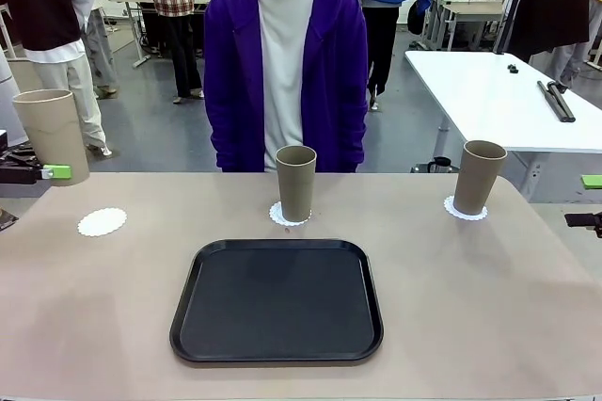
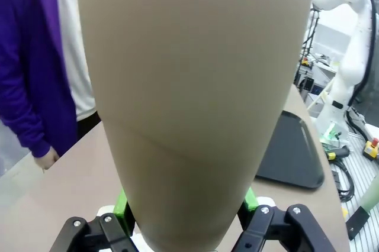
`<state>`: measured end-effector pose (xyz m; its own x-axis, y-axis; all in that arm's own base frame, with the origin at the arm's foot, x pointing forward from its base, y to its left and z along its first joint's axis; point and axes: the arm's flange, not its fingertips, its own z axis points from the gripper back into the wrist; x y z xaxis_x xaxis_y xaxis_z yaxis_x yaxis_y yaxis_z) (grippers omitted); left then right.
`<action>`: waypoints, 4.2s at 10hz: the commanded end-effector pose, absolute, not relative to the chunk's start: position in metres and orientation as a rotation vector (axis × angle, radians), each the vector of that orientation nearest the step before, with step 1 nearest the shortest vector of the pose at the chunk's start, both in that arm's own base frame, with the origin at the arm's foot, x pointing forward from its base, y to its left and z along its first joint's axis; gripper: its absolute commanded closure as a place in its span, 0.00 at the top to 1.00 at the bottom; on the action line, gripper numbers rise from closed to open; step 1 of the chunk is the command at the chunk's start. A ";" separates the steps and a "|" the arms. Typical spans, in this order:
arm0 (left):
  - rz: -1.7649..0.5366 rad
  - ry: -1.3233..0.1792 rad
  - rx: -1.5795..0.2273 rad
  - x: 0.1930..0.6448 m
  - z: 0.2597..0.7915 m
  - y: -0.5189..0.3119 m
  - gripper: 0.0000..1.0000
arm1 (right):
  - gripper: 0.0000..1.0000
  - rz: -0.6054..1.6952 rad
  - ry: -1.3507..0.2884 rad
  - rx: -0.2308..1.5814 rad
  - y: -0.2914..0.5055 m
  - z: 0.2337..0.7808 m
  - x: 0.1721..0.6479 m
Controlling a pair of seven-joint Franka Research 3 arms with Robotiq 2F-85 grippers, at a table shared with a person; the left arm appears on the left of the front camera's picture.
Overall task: Place coasters on the table and set cups on them.
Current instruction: Take one Reusable plastic cup from the Flat Tray and place it on a coaster set by the human.
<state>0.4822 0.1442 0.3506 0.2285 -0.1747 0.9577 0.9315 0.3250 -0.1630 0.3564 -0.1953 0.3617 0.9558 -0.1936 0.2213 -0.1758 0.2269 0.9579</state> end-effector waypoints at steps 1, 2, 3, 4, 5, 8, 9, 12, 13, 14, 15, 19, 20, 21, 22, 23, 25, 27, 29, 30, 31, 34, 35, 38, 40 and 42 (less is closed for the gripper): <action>-0.894 -1.075 -0.893 0.497 0.343 0.149 0.81 | 1.00 -0.007 -0.324 1.353 -0.193 0.363 0.356; -0.888 -1.081 -0.895 0.498 0.339 0.151 0.81 | 1.00 -0.007 -0.324 1.353 -0.193 0.363 0.356; -0.912 -1.076 -0.908 0.494 0.341 0.145 0.81 | 1.00 -0.007 -0.324 1.353 -0.193 0.363 0.356; -0.891 -1.051 -0.901 0.495 0.337 0.152 0.81 | 1.00 -0.007 -0.324 1.353 -0.193 0.363 0.356; -0.891 -1.051 -0.901 0.495 0.337 0.152 0.81 | 1.00 -0.007 -0.324 1.353 -0.193 0.363 0.356; -0.891 -1.051 -0.901 0.495 0.337 0.152 0.81 | 1.00 -0.007 -0.324 1.353 -0.193 0.363 0.356; -0.891 -1.046 -0.905 0.496 0.334 0.150 0.81 | 1.00 -0.007 -0.324 1.353 -0.193 0.363 0.356; -1.094 -0.994 -0.972 0.523 0.303 0.165 0.81 | 1.00 -0.007 -0.324 1.353 -0.193 0.363 0.356; -1.141 -1.001 -0.982 0.528 0.296 0.164 0.81 | 1.00 -0.007 -0.324 1.353 -0.193 0.363 0.356; -1.162 -1.009 -1.019 0.535 0.292 0.162 0.81 | 1.00 -0.007 -0.324 1.353 -0.193 0.363 0.356; -1.156 -1.020 -1.052 0.539 0.284 0.164 0.81 | 1.00 -0.007 -0.324 1.353 -0.193 0.363 0.356; -1.138 -1.046 -1.106 0.555 0.249 0.164 0.81 | 1.00 -0.007 -0.324 1.353 -0.193 0.363 0.356; -1.138 -1.037 -1.089 0.556 0.242 0.162 0.81 | 1.00 -0.007 -0.324 1.353 -0.193 0.363 0.356; -1.141 -1.027 -1.074 0.559 0.239 0.161 0.81 | 1.00 -0.007 -0.324 1.353 -0.193 0.363 0.356; -1.136 -1.021 -1.069 0.560 0.234 0.160 0.81 | 1.00 -0.007 -0.324 1.353 -0.193 0.363 0.356; -1.141 -1.021 -1.051 0.561 0.228 0.158 0.81 | 1.00 -0.007 -0.324 1.353 -0.193 0.363 0.356; -1.146 -1.029 -1.023 0.565 0.222 0.158 0.81 | 1.00 -0.007 -0.324 1.353 -0.193 0.363 0.356; -1.128 -1.035 -1.027 0.566 0.214 0.157 0.81 | 1.00 -0.007 -0.324 1.353 -0.193 0.363 0.356; -1.116 -1.032 -1.025 0.569 0.207 0.158 0.81 | 1.00 -0.007 -0.324 1.353 -0.193 0.363 0.356; -1.111 -1.028 -1.024 0.569 0.201 0.158 0.81 | 1.00 -0.007 -0.324 1.353 -0.193 0.363 0.356; -1.113 -1.018 -1.024 0.568 0.198 0.158 0.81 | 1.00 -0.007 -0.324 1.353 -0.193 0.363 0.356; -1.140 -1.005 -1.023 0.565 0.199 0.157 0.81 | 1.00 -0.007 -0.324 1.353 -0.193 0.363 0.356; -1.147 -1.003 -1.023 0.565 0.199 0.158 0.81 | 1.00 -0.007 -0.324 1.353 -0.193 0.363 0.356; -1.154 -0.990 -1.028 0.562 0.201 0.159 1.00 | 1.00 -0.007 -0.324 1.353 -0.193 0.363 0.356; -1.161 -0.983 -1.039 0.562 0.205 0.161 1.00 | 1.00 -0.007 -0.324 1.353 -0.193 0.363 0.356; -1.169 -0.981 -1.043 0.560 0.207 0.161 1.00 | 1.00 -0.007 -0.324 1.353 -0.193 0.363 0.356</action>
<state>0.5627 0.1584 0.2014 0.1638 -0.2162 0.9625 0.9836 0.1108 -0.1425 0.3566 -0.1951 0.3617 0.9560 -0.1928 0.2213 -0.1760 0.2269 0.9579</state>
